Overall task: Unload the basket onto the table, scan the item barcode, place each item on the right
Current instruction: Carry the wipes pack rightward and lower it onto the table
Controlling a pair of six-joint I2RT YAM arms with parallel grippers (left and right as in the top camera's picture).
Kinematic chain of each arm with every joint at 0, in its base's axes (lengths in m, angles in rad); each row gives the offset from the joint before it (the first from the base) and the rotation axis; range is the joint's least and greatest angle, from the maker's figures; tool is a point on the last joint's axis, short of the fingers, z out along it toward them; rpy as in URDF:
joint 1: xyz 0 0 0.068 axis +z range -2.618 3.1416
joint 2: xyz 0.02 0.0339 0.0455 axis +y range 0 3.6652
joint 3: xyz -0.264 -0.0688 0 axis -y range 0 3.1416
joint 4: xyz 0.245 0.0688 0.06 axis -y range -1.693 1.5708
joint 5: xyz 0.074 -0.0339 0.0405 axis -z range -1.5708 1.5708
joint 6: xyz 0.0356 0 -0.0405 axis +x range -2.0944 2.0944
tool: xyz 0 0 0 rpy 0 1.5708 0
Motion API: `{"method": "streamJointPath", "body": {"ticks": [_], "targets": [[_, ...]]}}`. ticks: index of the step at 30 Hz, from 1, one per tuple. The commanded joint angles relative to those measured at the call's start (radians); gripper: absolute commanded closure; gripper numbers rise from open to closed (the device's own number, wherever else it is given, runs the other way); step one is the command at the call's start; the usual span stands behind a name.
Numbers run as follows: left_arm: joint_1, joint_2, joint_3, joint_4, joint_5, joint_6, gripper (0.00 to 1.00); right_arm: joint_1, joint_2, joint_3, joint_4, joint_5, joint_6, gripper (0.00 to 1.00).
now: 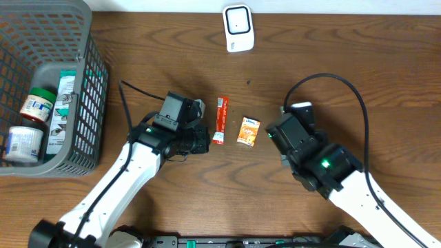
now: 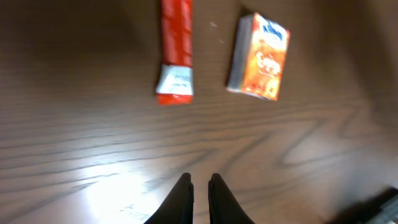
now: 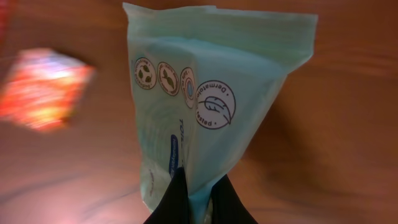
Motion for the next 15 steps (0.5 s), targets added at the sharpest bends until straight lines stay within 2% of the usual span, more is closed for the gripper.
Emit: {"method": "streamJointPath", "body": {"ticks": [1, 5, 9, 12, 15], "targets": [[-0.002, -0.052, -0.004, -0.021, -0.141, -0.007, 0.88, -0.030, 0.095, -0.001, -0.012, 0.297, 0.082, 0.99], [-0.002, -0.085, -0.004, -0.050, -0.211, -0.004, 0.87, -0.057, 0.266, -0.001, -0.008, 0.356, 0.082, 0.99], [-0.002, -0.088, -0.004, -0.071, -0.211, 0.000, 0.87, -0.063, 0.462, 0.000, 0.017, 0.392, 0.082, 0.99], [-0.002, -0.088, -0.004, -0.080, -0.211, 0.003, 0.87, -0.058, 0.584, 0.000, 0.072, 0.336, 0.081, 0.99], [-0.002, -0.088, -0.004, -0.081, -0.211, 0.003, 0.87, -0.048, 0.648, 0.000, 0.137, 0.192, 0.046, 0.99]]}}
